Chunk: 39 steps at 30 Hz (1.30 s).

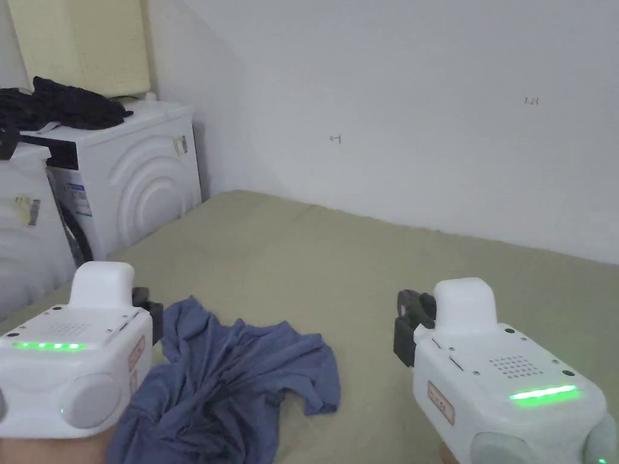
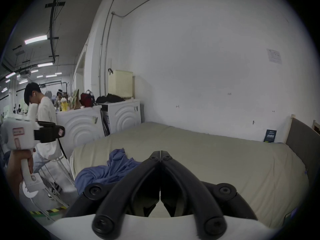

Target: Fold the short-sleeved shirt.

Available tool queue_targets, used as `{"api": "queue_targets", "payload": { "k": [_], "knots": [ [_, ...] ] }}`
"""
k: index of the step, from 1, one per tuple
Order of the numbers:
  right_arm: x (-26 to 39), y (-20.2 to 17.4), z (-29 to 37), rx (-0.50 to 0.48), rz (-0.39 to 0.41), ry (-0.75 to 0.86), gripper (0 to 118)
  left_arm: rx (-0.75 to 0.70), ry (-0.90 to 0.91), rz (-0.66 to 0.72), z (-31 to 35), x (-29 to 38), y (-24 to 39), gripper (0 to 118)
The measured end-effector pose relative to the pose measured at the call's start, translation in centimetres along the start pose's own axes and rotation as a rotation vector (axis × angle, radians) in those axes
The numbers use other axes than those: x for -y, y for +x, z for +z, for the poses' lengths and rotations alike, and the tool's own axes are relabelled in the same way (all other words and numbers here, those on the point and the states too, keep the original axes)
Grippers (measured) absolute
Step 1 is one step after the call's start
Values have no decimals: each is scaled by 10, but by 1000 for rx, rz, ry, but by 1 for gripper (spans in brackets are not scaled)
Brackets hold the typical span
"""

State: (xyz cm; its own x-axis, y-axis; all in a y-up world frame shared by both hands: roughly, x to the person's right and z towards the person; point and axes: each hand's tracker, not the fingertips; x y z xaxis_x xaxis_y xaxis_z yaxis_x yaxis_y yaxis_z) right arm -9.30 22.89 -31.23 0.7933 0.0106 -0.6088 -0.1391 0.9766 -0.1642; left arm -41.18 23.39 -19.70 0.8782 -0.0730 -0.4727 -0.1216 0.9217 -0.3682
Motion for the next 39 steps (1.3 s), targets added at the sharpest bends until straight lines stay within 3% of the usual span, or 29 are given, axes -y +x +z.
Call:
{"api": "queue_targets", "payload": {
  "k": [5,7,8,10,11,12,13,14,15,16,23,24,25,26,28,29,32,36,39],
  "knots": [
    [28,7,-36,7,29,-78,0,141,-459,39,-130,29,0,1],
    [39,15,-52,3,14,-115,0,169,-572,21,-176,46,6,1],
    [45,20,-61,6,1,-135,0,140,-627,-64,-196,56,10,1],
    [56,29,-77,1,-15,-168,0,149,-636,-74,-223,67,17,5],
    [61,33,-85,4,-20,-186,0,162,-626,-52,-235,70,17,29],
    [65,37,-91,6,-21,-198,0,169,-620,-4,-244,70,17,74],
    [69,39,-96,7,-22,-204,0,166,-626,5,-252,72,18,74],
    [73,42,-100,9,-24,-210,0,166,-647,-3,-269,78,16,92],
    [76,44,-104,9,-28,-217,0,176,-686,-19,-275,79,19,118],
    [79,45,-106,11,-31,-225,0,168,-630,-109,-277,81,26,116],
    [98,57,-111,25,-23,-279,0,69,-761,-136,-337,140,52,113],
    [99,59,-110,29,-20,-285,0,36,-762,-129,-342,144,51,109],
    [100,61,-108,31,-18,-290,0,74,-746,-25,-341,143,45,107],
    [100,63,-105,36,-15,-293,0,39,-718,105,-332,140,37,98],
    [101,66,-98,46,-6,-290,0,77,-652,205,-323,132,35,18],
    [102,69,-96,53,-5,-288,0,58,-656,158,-323,128,40,12],
    [103,78,-87,66,-35,-289,0,72,-685,67,-327,128,41,12],
    [101,90,-65,89,-48,-273,0,221,-564,262,-317,109,57,12],
    [99,105,-51,124,-46,-272,0,304,-522,103,-307,85,111,12]
  ]
}}
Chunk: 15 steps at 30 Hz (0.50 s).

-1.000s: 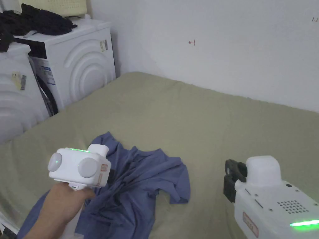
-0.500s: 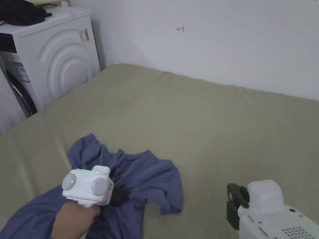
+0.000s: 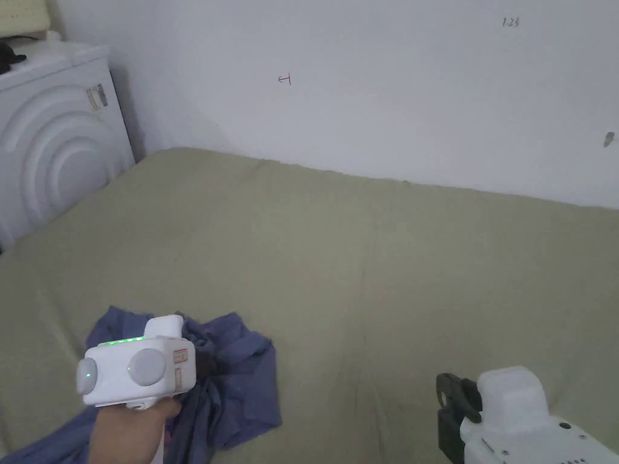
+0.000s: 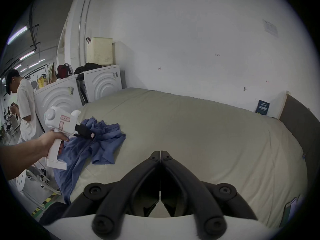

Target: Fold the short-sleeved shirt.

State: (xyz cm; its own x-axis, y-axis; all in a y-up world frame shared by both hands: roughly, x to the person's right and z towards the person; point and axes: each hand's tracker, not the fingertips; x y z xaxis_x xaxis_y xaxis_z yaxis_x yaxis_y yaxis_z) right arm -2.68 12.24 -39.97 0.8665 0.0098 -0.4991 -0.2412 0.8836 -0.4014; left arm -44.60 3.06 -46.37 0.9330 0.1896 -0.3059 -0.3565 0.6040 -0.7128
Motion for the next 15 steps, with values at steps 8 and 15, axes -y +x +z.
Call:
{"api": "queue_targets", "payload": {
  "k": [8,15],
  "knots": [
    [12,66,55,144,-50,21,0,285,72,-115,-2,-34,188,12],
    [27,134,100,293,-113,39,0,583,147,-277,37,-47,373,12]
  ]
}}
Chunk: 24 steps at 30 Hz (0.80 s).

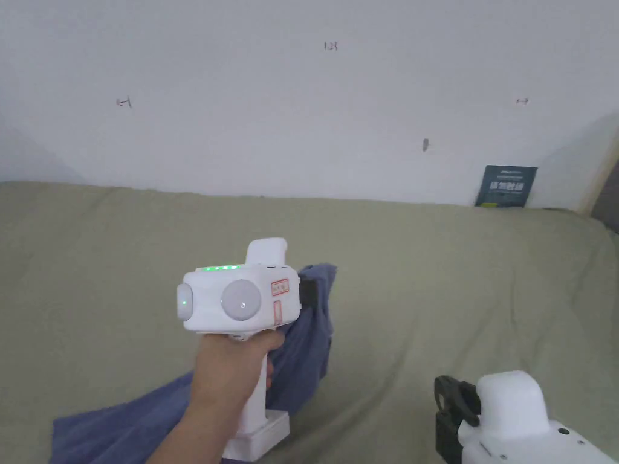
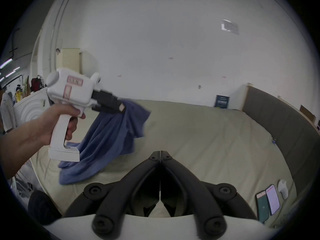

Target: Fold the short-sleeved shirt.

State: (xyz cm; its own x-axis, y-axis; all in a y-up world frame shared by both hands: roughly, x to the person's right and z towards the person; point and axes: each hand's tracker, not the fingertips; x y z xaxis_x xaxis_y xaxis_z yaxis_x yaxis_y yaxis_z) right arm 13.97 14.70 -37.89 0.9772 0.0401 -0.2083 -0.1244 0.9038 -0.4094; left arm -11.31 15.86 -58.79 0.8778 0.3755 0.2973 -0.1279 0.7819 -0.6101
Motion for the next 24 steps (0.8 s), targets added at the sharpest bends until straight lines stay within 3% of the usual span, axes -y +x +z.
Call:
{"api": "queue_targets", "payload": {
  "k": [4,7,14,17,21,22,23,24],
  "knots": [
    [10,37,6,63,-34,-10,0,28,-50,-130,-40,-7,73,12],
    [21,59,6,97,-58,-26,0,15,-175,-141,-93,13,95,12],
    [46,93,-1,141,-105,-68,0,-73,-442,-202,-206,112,108,12],
    [51,102,-4,148,-116,-83,0,-138,-473,-179,-229,135,101,12],
    [55,105,-5,158,-107,-90,0,-117,-444,-142,-231,130,93,13],
    [55,105,-6,159,-110,-92,0,-92,-443,-161,-229,128,93,17],
    [55,105,-6,160,-116,-91,0,-87,-433,-193,-223,126,93,30],
    [54,104,-5,158,-122,-88,0,-77,-404,-215,-212,121,92,64]
  ]
}}
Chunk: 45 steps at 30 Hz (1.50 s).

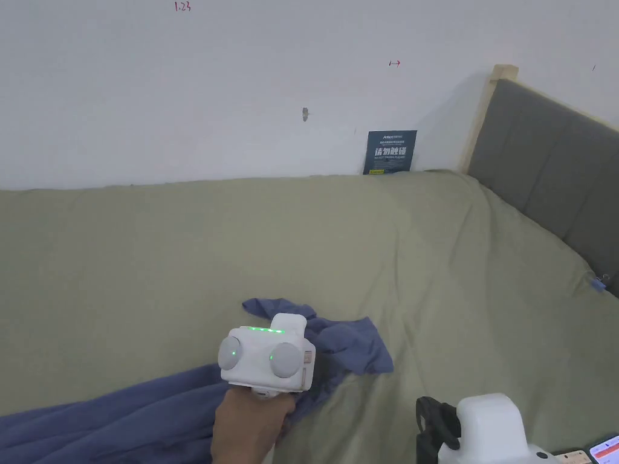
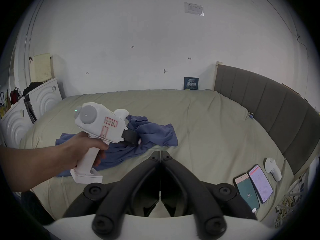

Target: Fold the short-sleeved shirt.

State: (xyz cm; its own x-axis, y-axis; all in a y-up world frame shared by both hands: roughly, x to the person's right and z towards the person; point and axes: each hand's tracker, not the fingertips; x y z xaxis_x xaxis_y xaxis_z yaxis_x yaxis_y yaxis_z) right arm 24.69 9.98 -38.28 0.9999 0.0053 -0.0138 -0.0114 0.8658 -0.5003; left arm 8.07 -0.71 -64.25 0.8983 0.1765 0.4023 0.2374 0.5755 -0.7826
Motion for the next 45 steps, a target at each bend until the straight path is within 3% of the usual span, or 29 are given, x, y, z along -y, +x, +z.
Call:
{"api": "queue_targets", "payload": {
  "k": [1,2,3,6,9,10,11,12,13,19,26,27,28,29,30,33,36,40,41,44,45],
  "knots": [
    [0,-2,2,-5,-3,3,0,16,32,-8,10,2,-2,96],
    [0,-4,5,-7,-3,7,0,52,73,15,27,8,-5,118],
    [0,-7,8,-10,2,8,0,51,165,-36,43,3,-11,116],
    [0,-16,17,-17,25,11,0,91,188,17,105,26,-33,116],
    [0,-27,27,-36,36,15,0,-2,250,0,172,92,-52,113],
    [1,-30,30,-43,39,18,0,-28,250,0,186,106,-59,108],
    [1,-35,33,-50,42,20,0,-55,252,12,201,121,-68,94],
    [1,-40,36,-55,45,23,0,-78,250,33,216,145,-82,46],
    [2,-46,38,-64,49,26,0,-105,233,53,226,157,-91,8],
    [8,-75,48,-119,92,21,0,-186,158,193,268,191,-154,7],
    [19,-81,40,-143,103,-8,0,-318,-13,332,244,91,-269,7],
    [20,-79,38,-141,97,-15,0,-308,-67,372,230,78,-283,17],
    [21,-78,36,-140,92,-20,0,-293,-119,423,217,70,-294,49],
    [22,-76,34,-137,89,-25,0,-271,-158,469,202,67,-305,95],
    [23,-73,32,-133,89,-31,0,-247,-167,547,195,70,-310,118],
    [26,-67,27,-110,97,-43,0,-293,-182,613,164,68,-326,114],
    [29,-59,20,-95,83,-62,0,-310,-254,592,147,74,-324,113],
    [32,-54,17,-94,61,-78,0,-352,-295,559,139,78,-315,101],
    [32,-55,18,-96,62,-77,0,-356,-284,550,141,75,-312,95],
    [35,-57,20,-103,74,-72,0,-322,-287,561,148,71,-308,61],
    [36,-58,20,-103,75,-72,0,-319,-286,561,149,70,-305,42]
  ]
}}
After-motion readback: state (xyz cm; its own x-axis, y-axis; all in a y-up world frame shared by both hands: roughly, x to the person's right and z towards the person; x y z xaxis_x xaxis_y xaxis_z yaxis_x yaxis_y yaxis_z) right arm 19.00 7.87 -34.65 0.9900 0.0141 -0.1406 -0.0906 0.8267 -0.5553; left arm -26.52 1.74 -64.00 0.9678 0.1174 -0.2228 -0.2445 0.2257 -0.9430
